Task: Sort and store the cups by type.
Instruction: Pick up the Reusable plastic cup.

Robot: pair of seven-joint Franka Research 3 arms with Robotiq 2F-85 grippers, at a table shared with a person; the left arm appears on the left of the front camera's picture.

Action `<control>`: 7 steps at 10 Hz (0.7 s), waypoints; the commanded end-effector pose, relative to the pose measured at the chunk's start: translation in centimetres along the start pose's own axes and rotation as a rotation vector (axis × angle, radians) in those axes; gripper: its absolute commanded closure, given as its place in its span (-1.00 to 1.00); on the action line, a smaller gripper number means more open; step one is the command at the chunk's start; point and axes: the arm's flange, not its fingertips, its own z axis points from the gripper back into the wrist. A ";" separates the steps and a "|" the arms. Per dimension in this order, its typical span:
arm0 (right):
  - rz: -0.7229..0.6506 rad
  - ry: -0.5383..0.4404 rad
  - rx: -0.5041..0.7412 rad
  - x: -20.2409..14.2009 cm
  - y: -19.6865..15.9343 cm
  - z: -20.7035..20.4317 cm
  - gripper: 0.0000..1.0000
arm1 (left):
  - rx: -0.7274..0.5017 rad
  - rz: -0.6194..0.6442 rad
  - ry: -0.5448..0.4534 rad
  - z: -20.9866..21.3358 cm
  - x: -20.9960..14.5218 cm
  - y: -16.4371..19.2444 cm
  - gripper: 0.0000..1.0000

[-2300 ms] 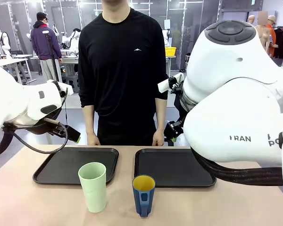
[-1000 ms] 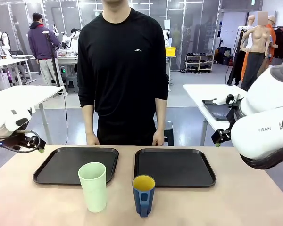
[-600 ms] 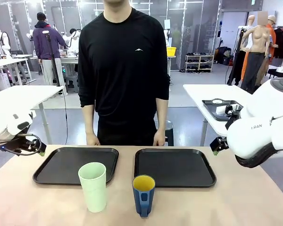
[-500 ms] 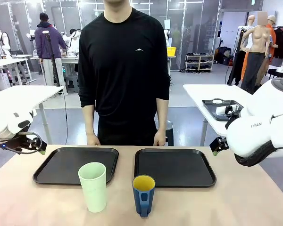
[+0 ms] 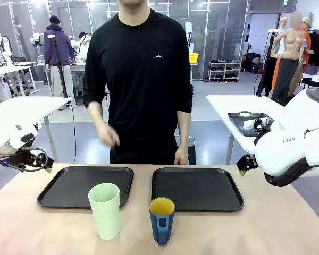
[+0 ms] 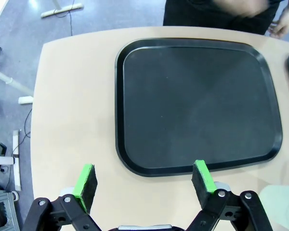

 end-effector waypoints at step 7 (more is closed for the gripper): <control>-0.001 -0.001 0.001 -0.1 0.0 -0.1 -1.00 | 0.000 0.000 0.003 -0.1 -0.1 0.0 -1.00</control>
